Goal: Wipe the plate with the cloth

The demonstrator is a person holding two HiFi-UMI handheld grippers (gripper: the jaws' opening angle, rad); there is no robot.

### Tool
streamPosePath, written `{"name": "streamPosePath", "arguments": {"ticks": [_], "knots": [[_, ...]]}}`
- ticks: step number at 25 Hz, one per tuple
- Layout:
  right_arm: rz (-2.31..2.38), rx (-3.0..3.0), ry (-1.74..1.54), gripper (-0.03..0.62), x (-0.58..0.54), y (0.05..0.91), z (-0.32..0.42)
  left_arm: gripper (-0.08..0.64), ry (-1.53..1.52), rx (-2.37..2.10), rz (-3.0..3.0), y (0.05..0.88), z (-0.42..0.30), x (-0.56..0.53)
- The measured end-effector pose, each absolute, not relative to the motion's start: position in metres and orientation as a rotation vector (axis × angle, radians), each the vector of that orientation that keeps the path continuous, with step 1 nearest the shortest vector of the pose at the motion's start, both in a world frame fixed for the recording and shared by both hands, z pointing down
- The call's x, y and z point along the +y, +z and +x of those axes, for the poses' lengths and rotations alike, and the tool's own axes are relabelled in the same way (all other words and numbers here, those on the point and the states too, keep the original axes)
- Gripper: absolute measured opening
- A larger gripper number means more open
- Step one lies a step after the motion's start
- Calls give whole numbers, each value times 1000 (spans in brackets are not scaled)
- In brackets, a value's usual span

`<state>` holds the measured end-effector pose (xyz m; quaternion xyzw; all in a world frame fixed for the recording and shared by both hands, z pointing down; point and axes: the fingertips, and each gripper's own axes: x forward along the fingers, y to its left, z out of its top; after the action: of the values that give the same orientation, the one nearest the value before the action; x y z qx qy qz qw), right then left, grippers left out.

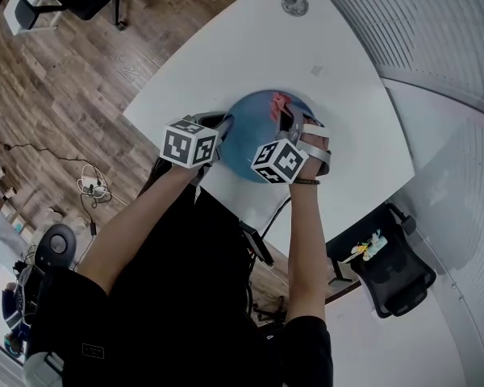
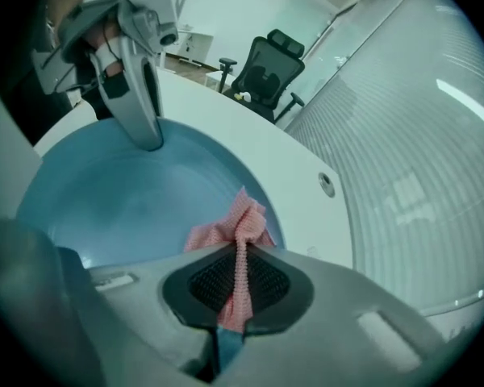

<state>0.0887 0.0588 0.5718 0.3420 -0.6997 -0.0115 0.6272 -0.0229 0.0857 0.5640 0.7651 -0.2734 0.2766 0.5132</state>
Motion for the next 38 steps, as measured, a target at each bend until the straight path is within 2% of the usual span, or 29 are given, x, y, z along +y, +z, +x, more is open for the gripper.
{"name": "streamPosePath", "arguments": {"ticks": [9, 28, 38], "knots": [[840, -1601, 15, 11, 88, 570, 98, 17, 650, -669, 1830, 565, -23, 84], [527, -1827, 119, 11, 201, 566, 21, 17, 641, -690, 1836, 567, -22, 85], [494, -1802, 101, 12, 210, 572, 53, 21, 710, -615, 1897, 567, -18, 86]]}}
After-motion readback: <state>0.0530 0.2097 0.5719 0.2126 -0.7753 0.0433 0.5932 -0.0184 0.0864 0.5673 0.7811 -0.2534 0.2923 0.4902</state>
